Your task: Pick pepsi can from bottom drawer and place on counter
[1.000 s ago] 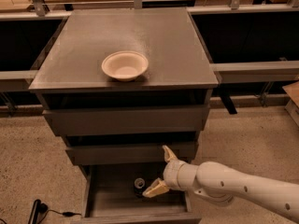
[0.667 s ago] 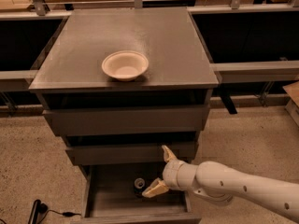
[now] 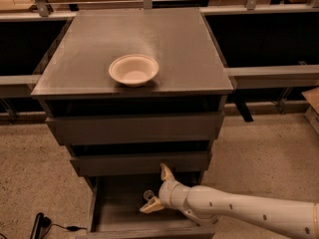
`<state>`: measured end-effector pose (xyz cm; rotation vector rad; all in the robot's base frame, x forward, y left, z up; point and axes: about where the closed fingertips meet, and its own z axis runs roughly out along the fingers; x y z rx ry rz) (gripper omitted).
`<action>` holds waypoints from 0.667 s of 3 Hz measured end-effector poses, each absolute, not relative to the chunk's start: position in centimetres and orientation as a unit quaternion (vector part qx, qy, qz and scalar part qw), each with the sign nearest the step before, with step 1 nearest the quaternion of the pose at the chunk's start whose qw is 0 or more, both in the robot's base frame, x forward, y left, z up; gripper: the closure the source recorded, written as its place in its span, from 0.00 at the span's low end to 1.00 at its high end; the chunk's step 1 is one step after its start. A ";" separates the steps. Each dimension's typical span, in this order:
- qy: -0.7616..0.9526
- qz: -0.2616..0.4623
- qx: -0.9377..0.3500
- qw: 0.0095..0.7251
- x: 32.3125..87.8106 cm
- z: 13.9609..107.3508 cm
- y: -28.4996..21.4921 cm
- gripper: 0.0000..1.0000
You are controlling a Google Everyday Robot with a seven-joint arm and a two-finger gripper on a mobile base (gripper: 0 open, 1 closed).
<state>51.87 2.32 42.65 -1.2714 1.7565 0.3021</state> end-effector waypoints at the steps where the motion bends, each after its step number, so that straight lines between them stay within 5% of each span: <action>1: 0.714 0.123 -0.513 0.459 52.5 37.5 3.6 0.00; 2: 0.727 0.157 -0.487 0.459 52.3 31.7 3.0 0.00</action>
Offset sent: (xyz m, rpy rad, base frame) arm 0.0015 0.0025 -0.1546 0.1333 0.0993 -0.0285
